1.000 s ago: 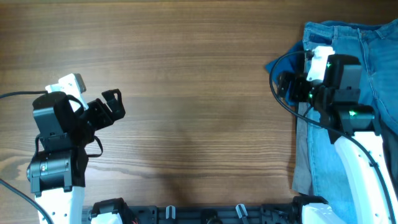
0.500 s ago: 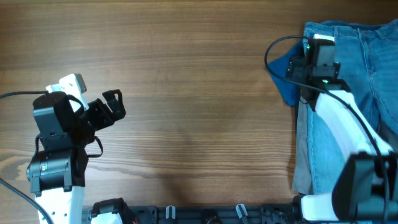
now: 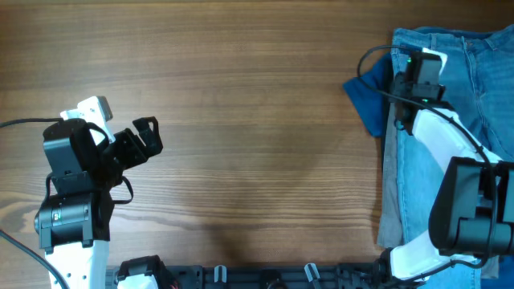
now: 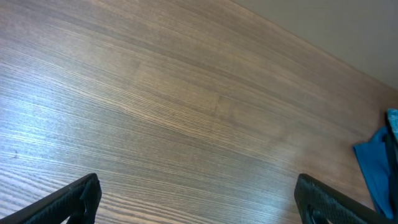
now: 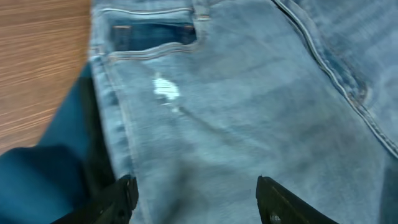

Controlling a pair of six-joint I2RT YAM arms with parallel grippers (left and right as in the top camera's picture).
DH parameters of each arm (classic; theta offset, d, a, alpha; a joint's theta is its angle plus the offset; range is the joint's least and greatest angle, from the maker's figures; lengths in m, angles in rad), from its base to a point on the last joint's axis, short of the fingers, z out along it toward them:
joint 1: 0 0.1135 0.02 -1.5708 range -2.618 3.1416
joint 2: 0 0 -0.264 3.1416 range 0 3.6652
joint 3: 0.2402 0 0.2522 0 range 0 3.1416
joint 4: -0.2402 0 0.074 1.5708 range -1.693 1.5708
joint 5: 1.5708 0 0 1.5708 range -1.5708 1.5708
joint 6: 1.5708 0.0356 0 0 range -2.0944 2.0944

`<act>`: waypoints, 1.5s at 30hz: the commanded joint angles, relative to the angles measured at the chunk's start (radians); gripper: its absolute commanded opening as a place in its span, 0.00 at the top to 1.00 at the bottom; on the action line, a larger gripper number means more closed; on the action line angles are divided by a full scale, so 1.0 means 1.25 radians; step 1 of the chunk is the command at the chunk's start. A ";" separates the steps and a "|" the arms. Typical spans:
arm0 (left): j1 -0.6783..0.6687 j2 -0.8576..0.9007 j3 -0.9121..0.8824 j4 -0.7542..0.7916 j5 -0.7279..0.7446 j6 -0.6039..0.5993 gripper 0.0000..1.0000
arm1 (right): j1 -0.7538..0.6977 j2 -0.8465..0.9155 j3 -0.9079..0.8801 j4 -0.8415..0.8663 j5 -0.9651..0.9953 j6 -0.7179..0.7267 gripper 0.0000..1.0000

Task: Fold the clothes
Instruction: 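Reach the right gripper to the jeans waistband on the pile and grasp, then lift and drag the jeans leftward off the pile with the right gripper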

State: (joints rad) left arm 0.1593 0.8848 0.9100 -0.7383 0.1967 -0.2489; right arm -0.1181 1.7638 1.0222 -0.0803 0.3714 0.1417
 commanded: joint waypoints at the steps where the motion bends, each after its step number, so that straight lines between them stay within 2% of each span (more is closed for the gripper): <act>1: 0.005 0.000 0.016 -0.001 0.013 0.004 0.00 | -0.004 0.017 0.014 0.009 -0.072 0.016 0.35; 6: 0.005 0.000 0.016 -0.013 0.013 0.004 0.00 | -0.004 0.031 0.014 0.001 -0.152 0.012 0.35; 15: 0.005 0.000 0.016 -0.018 0.013 0.004 0.00 | -0.004 0.063 0.014 0.007 -0.149 0.012 0.34; 17: 0.005 0.000 0.016 -0.018 0.013 0.004 0.00 | -0.004 0.064 0.014 0.011 -0.144 0.012 0.38; 20: 0.005 0.000 0.016 -0.018 0.013 0.004 0.00 | -0.004 0.064 0.014 0.013 -0.121 0.013 0.57; 24: 0.005 0.000 0.016 -0.018 0.013 0.004 0.00 | -0.004 0.064 0.014 0.013 -0.107 0.012 0.92; 25: 0.005 0.000 0.016 -0.018 0.013 0.004 0.00 | -0.004 0.064 0.014 0.013 -0.106 0.013 0.96; 33: 0.005 0.000 0.016 -0.018 0.013 0.004 0.00 | -0.004 0.057 0.017 0.017 -0.106 0.015 0.96; 39: 0.005 0.000 0.016 -0.018 0.013 0.004 0.00 | -0.004 -0.021 0.082 0.008 -0.110 0.012 0.96; 43: 0.005 0.000 0.016 -0.018 0.013 0.004 0.00 | -0.004 -0.076 0.178 -0.041 -0.248 -0.018 0.96; 45: 0.005 0.000 0.016 -0.018 0.013 0.004 0.00 | -0.003 -0.106 0.240 -0.076 -0.389 -0.031 0.96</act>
State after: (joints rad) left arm 0.1593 0.8848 0.9100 -0.7601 0.1970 -0.2489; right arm -0.1329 1.7294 1.1900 -0.1635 0.1490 0.1349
